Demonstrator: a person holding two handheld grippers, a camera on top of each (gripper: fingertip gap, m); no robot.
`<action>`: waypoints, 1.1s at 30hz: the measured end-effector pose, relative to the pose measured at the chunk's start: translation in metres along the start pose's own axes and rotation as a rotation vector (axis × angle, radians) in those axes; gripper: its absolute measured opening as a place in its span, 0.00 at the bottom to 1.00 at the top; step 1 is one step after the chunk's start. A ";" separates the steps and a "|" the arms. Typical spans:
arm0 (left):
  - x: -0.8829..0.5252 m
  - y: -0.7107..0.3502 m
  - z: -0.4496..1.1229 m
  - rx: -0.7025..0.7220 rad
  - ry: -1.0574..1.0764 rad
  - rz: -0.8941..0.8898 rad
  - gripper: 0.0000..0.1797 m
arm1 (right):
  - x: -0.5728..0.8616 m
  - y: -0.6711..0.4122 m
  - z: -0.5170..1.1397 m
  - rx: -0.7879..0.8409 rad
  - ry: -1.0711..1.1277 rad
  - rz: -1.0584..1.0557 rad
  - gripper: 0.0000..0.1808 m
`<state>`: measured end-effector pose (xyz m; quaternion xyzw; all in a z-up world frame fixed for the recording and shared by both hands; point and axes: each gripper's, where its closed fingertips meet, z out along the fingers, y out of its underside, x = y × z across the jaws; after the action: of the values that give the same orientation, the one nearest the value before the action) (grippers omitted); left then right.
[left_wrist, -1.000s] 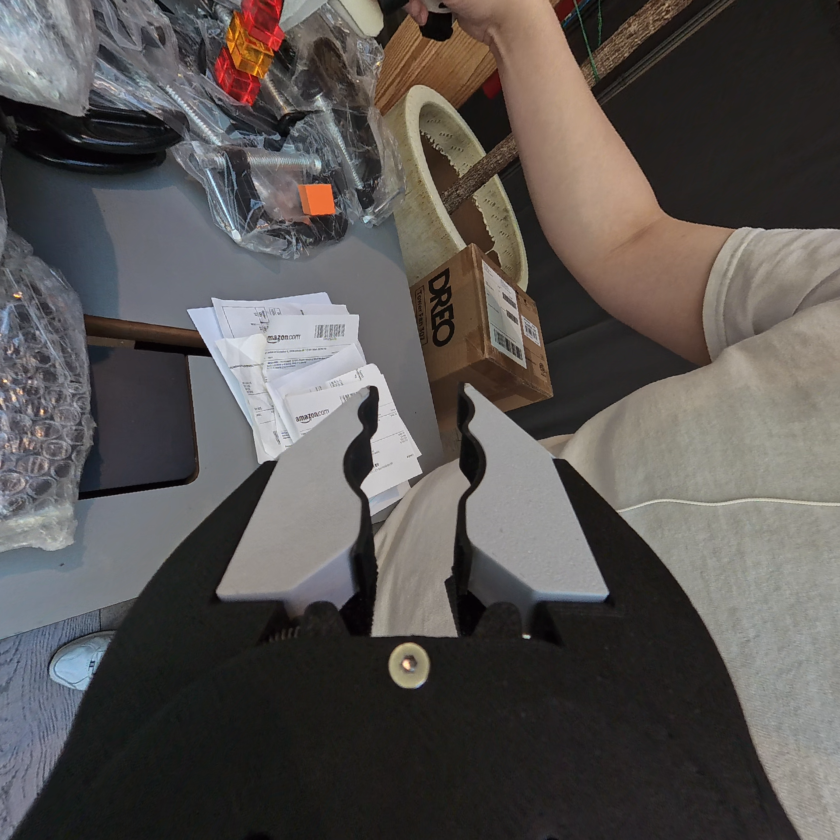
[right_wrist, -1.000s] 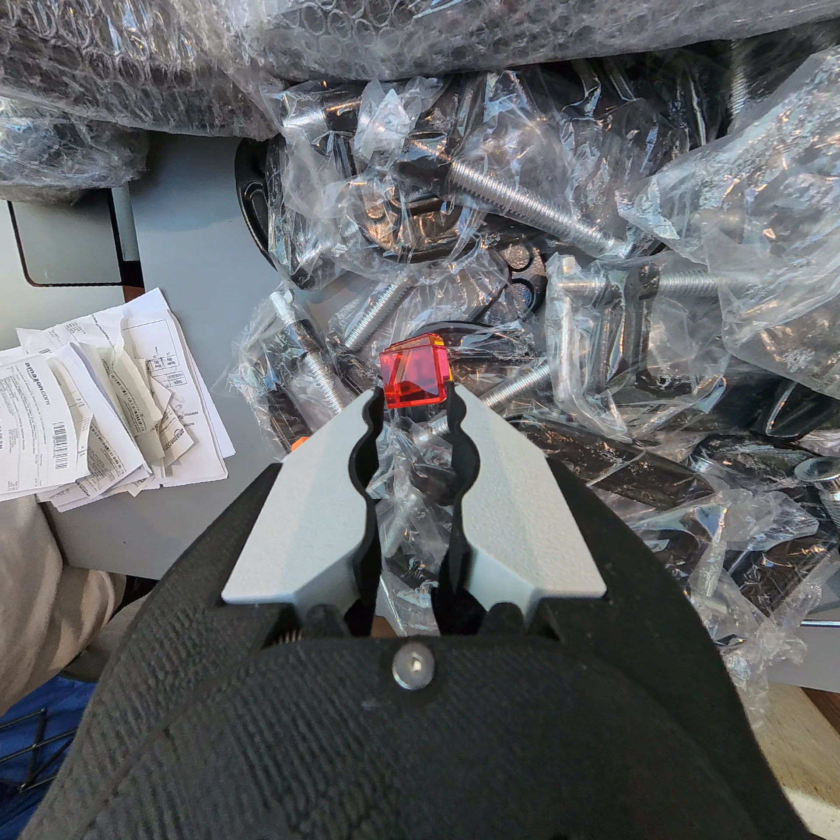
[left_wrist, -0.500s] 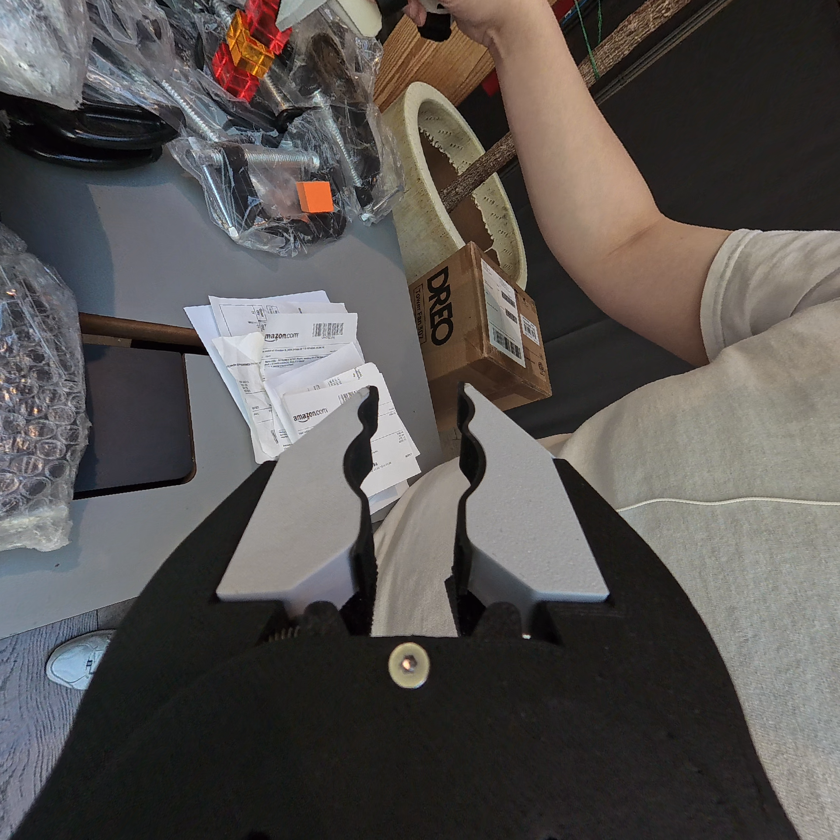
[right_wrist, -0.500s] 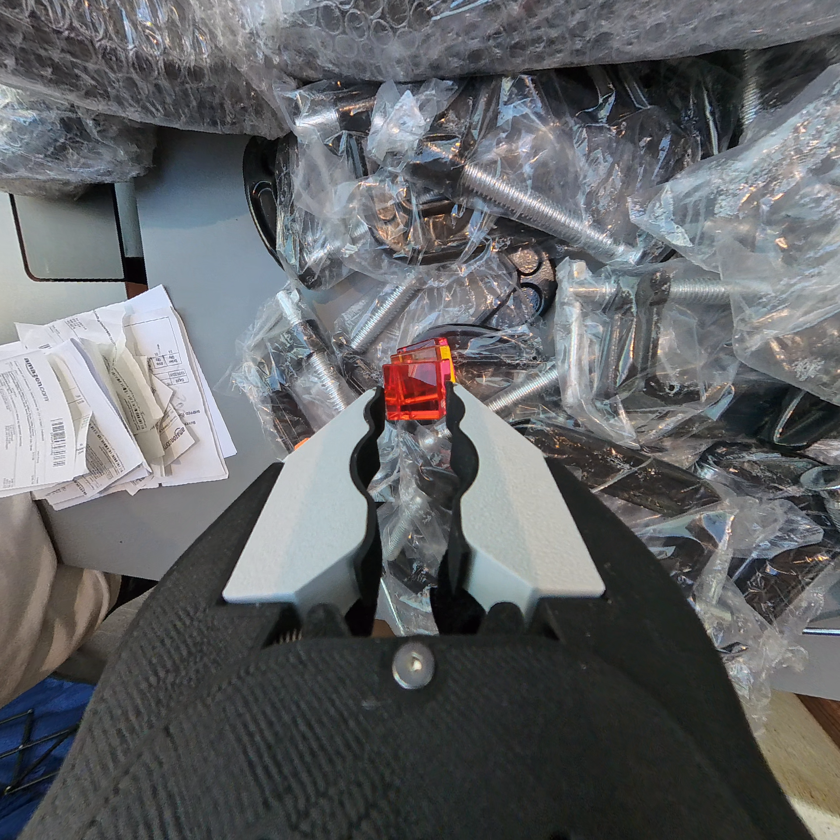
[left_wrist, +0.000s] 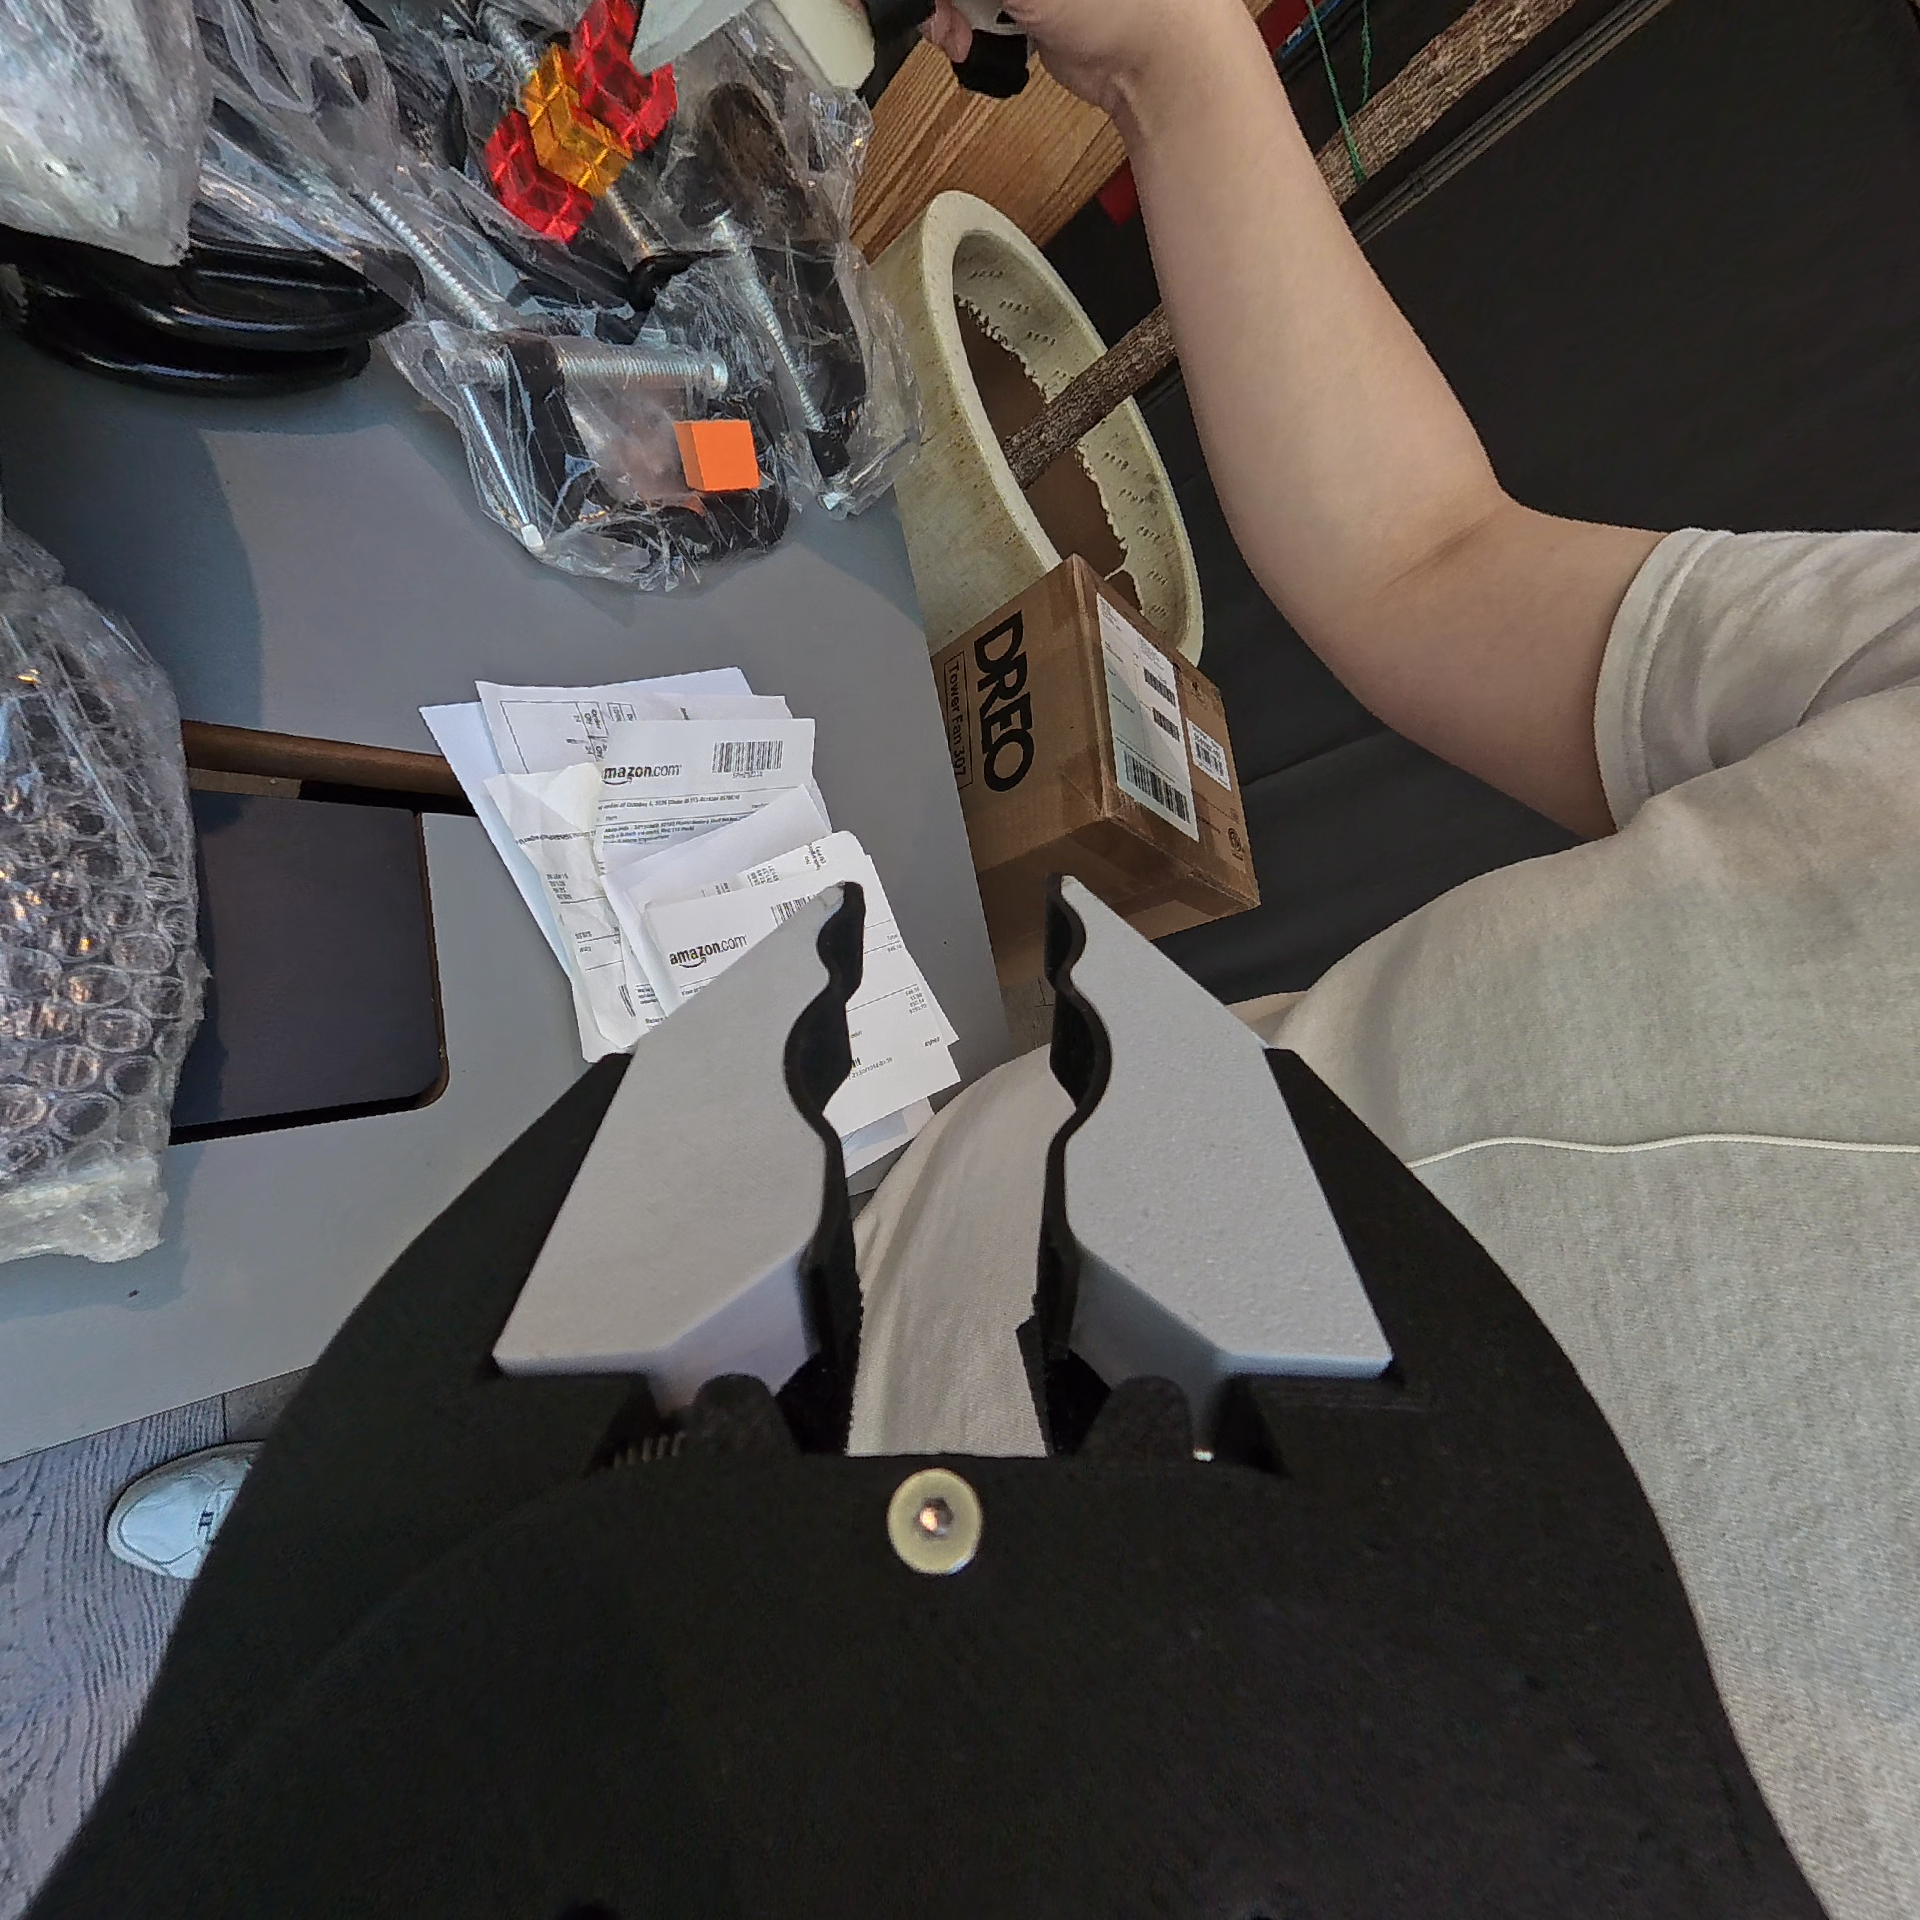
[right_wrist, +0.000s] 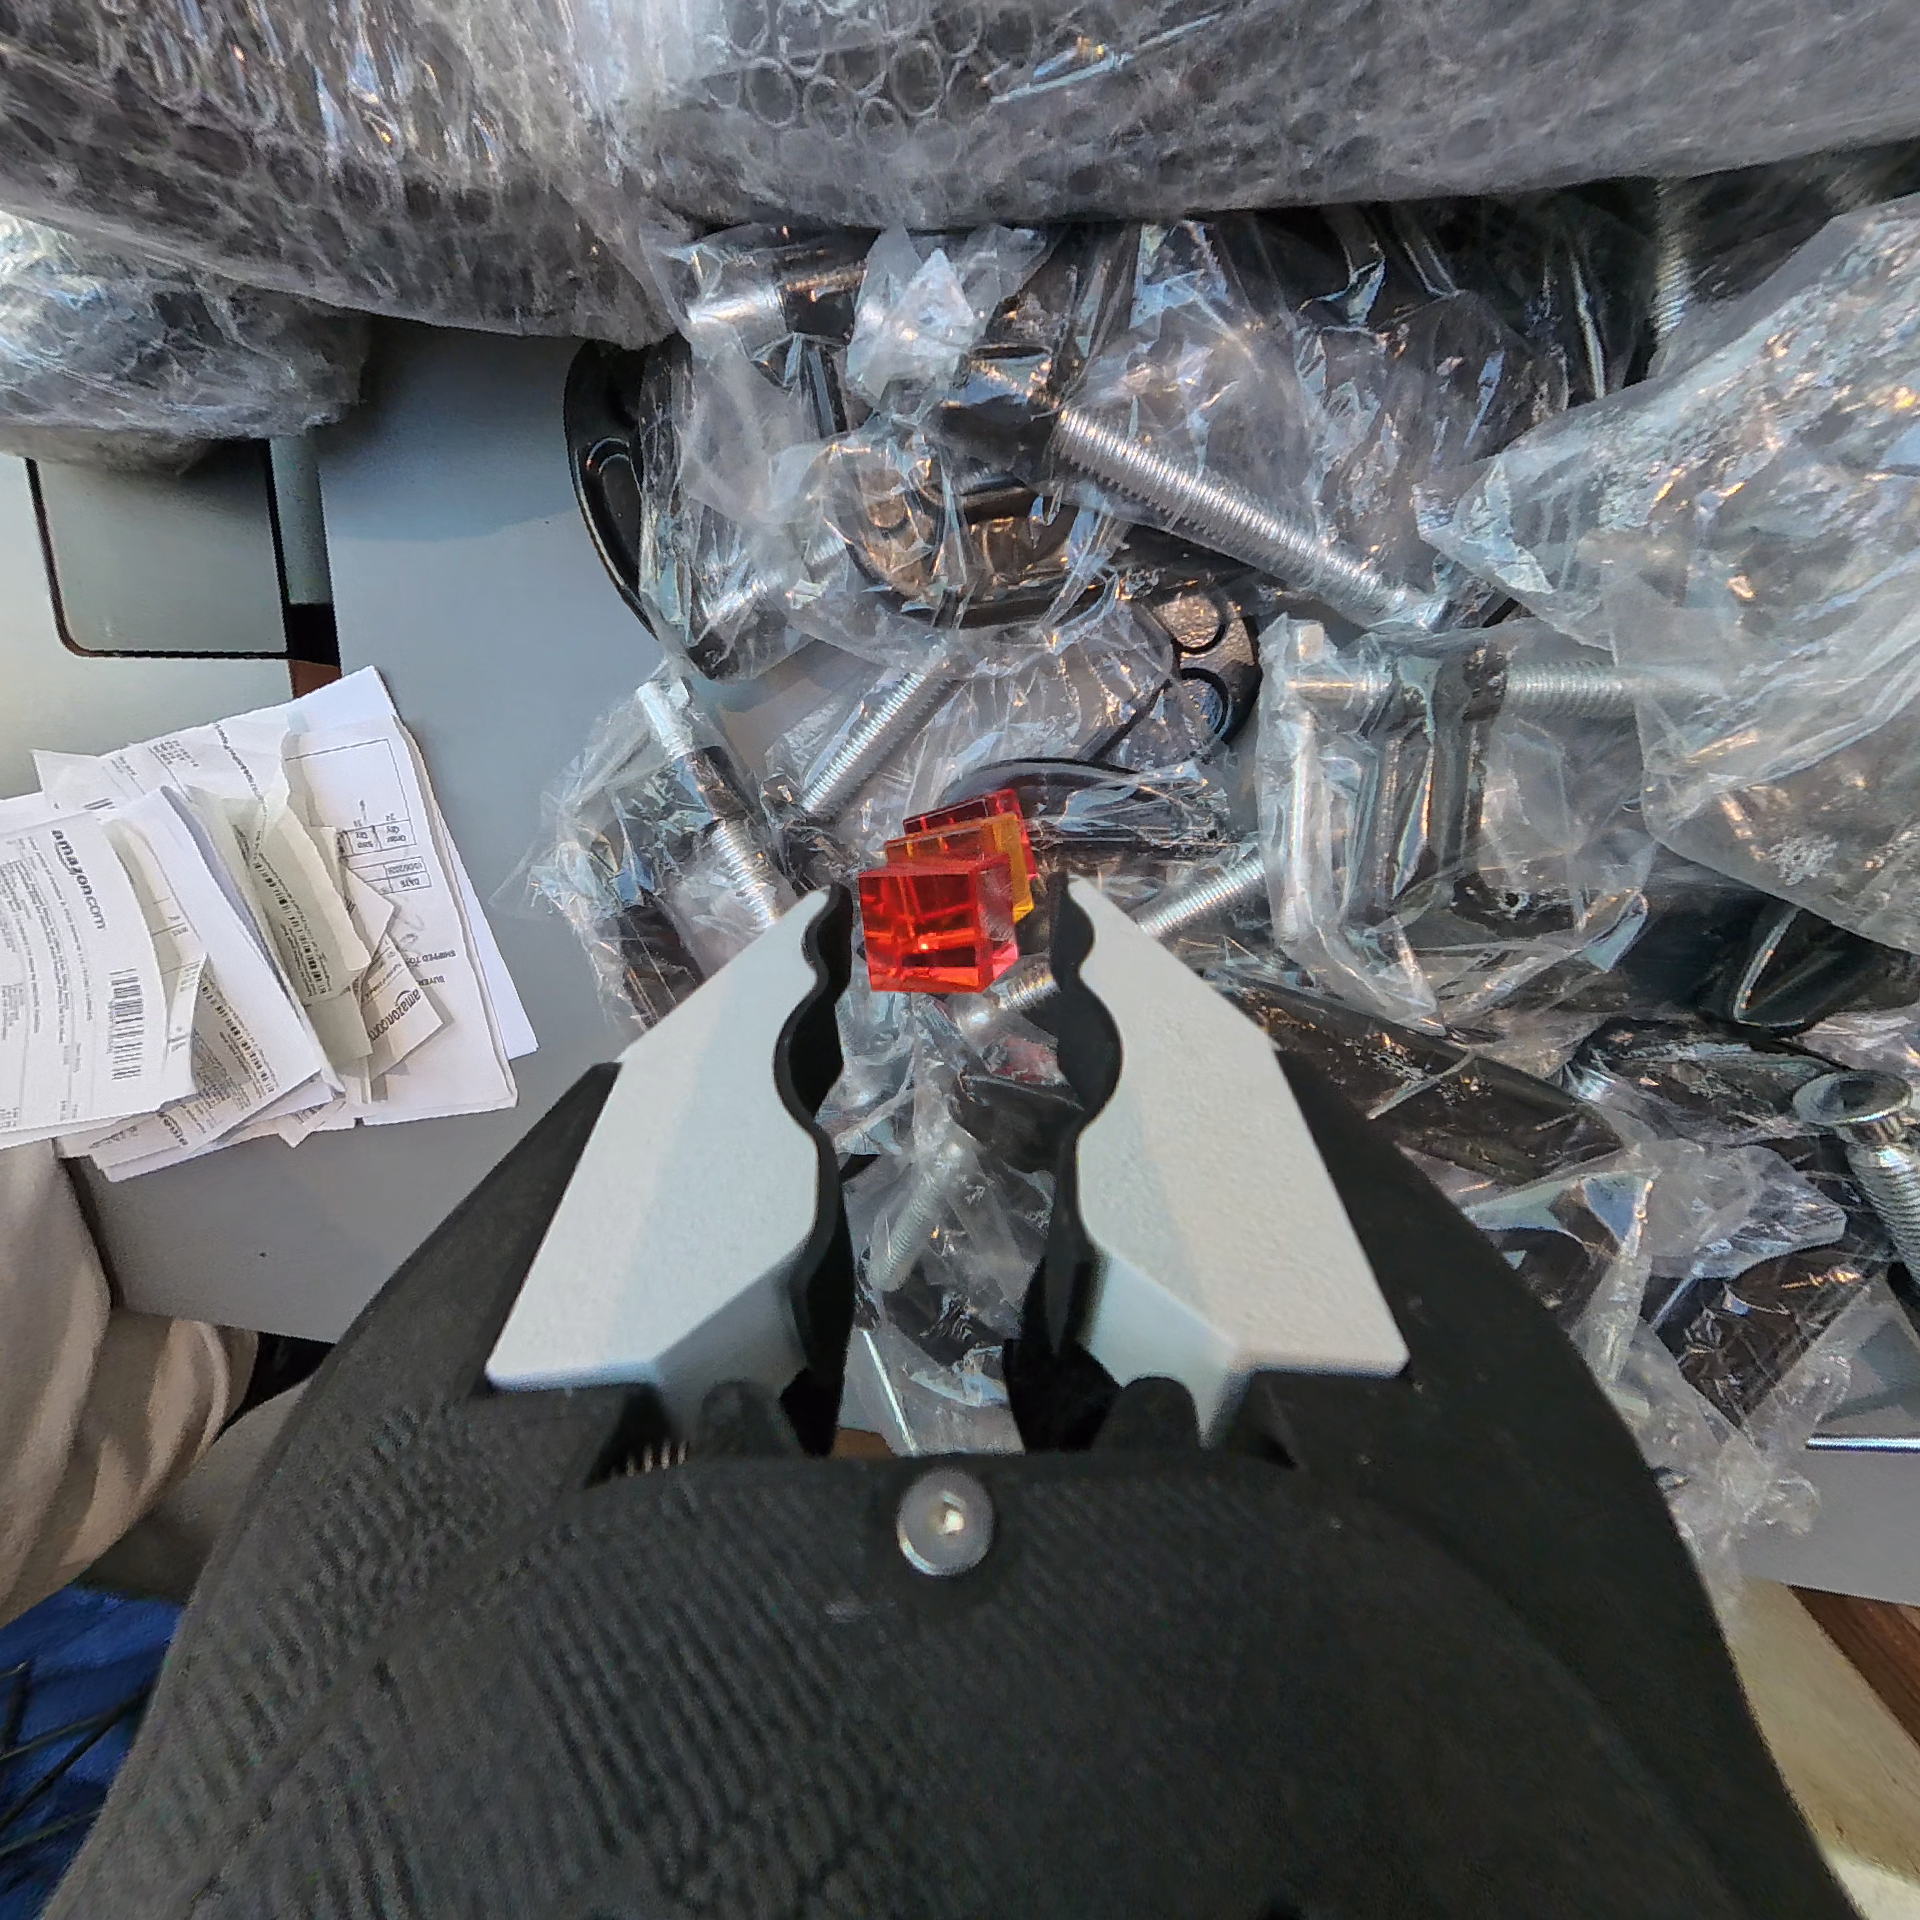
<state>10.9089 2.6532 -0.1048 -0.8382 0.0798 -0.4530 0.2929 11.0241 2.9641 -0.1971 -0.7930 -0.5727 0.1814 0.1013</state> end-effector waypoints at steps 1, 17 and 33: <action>0.000 0.000 0.000 0.001 0.000 -0.001 0.18 | -0.001 -0.004 -0.003 0.025 0.007 -0.004 0.21; -0.003 0.005 0.001 0.001 -0.002 -0.016 0.19 | -0.046 0.042 -0.011 0.152 0.189 -0.157 0.21; 0.015 0.005 0.008 -0.037 0.007 0.038 0.19 | -0.061 0.072 0.040 0.043 0.152 0.210 0.25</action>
<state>10.9244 2.6464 -0.1005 -0.8401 0.1052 -0.4489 0.2857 11.0537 2.8808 -0.2500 -0.8576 -0.4733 0.1427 0.1421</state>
